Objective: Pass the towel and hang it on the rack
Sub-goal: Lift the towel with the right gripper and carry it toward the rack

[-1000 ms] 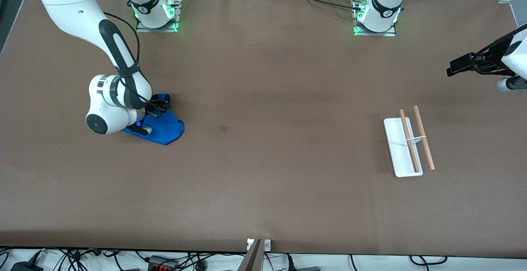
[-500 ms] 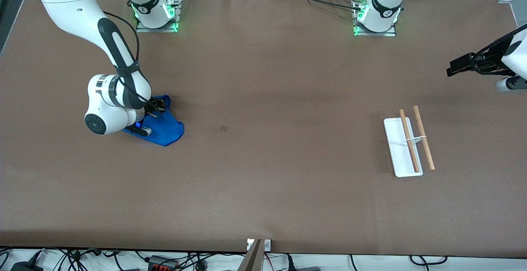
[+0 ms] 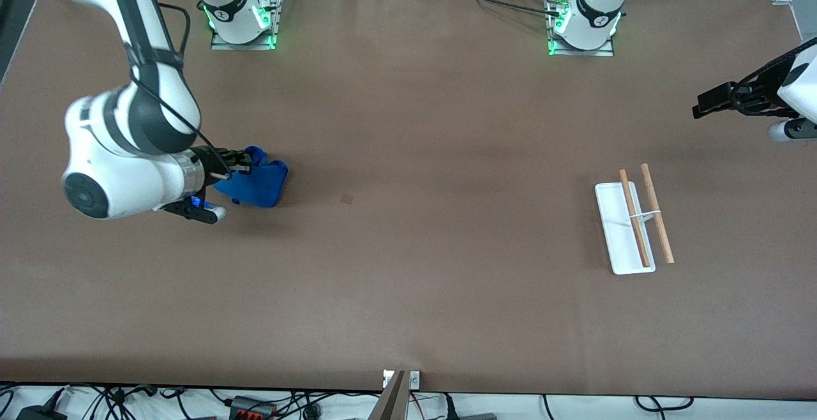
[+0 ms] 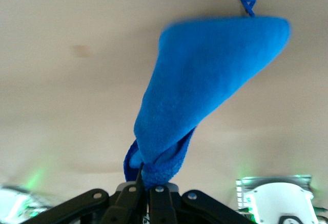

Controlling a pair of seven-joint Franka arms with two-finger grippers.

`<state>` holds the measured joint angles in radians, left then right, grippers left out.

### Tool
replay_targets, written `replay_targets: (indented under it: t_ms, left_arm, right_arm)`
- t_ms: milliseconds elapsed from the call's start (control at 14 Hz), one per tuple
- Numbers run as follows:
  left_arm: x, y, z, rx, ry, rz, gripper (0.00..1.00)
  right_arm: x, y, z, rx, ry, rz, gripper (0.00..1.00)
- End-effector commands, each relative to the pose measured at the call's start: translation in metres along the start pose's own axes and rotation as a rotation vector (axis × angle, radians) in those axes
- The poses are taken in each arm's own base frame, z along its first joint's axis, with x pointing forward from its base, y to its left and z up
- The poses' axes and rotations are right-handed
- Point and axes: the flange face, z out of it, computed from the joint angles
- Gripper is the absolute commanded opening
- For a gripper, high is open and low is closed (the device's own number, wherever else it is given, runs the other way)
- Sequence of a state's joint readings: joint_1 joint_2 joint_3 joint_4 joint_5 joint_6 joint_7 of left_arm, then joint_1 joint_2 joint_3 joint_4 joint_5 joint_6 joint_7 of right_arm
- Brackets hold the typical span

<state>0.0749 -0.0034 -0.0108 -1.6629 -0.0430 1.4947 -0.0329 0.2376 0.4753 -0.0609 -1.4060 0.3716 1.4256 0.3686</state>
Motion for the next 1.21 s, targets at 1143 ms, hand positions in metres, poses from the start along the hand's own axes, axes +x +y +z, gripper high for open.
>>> replay_targets:
  t_ms: [1143]
  left_arm:
    - [0.029,0.0,0.031,-0.124,-0.069,-0.009,1.0]
  right_arm:
    - [-0.169,-0.348,0.01,0.522,0.594,-0.543,0.0]
